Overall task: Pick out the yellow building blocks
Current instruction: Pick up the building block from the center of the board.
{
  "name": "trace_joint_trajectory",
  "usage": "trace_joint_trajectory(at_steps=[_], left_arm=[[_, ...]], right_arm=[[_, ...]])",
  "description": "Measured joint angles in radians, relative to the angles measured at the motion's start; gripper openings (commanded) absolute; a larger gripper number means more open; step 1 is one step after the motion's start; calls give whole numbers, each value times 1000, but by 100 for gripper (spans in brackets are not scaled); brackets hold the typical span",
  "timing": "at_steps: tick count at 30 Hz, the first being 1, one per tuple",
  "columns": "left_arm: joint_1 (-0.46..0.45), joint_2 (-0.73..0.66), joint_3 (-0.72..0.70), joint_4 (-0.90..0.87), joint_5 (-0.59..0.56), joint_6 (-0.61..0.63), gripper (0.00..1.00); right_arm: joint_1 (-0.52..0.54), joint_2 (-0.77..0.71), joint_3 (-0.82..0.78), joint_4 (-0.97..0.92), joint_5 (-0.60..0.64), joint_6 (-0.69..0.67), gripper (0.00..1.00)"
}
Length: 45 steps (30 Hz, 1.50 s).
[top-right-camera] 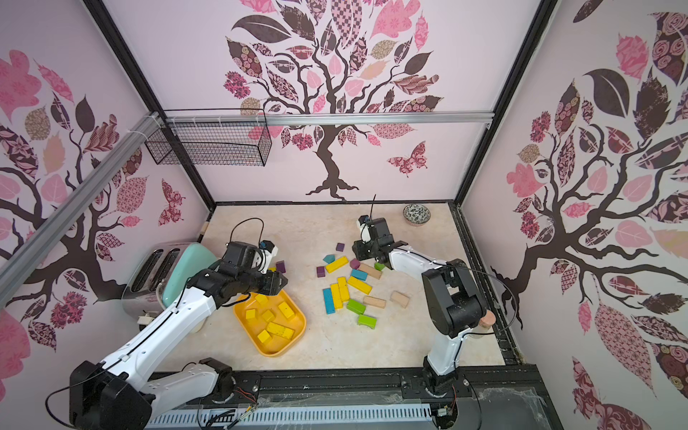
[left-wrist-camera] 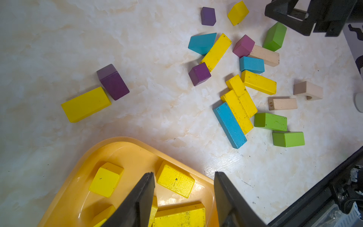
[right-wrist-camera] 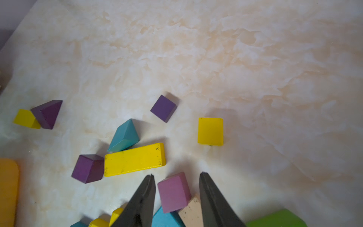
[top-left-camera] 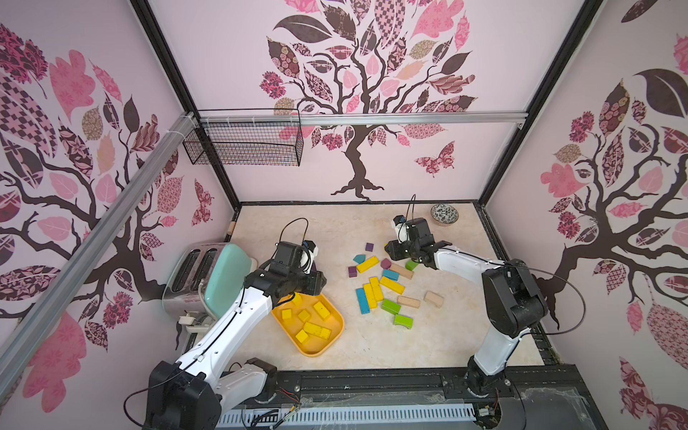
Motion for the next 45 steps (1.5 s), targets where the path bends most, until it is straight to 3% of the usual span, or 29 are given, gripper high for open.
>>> trace_joint_trajectory(at_steps=[5, 8, 13, 20, 32, 45], left_arm=[[0, 0, 0, -1, -1, 0, 55], [0, 3, 0, -1, 0, 0, 55], [0, 5, 0, -1, -9, 1, 55], [0, 7, 0, -2, -16, 1, 55], [0, 13, 0, -5, -22, 3, 55], [0, 21, 0, -6, -19, 3, 55]], right_arm=[[0, -45, -55, 18, -76, 33, 43], [3, -56, -90, 43, -84, 45, 54], [7, -48, -89, 43, -8, 50, 61], [7, 126, 94, 20, 126, 34, 62], [7, 354, 308, -75, 200, -27, 51], [7, 343, 297, -119, 205, -61, 34]])
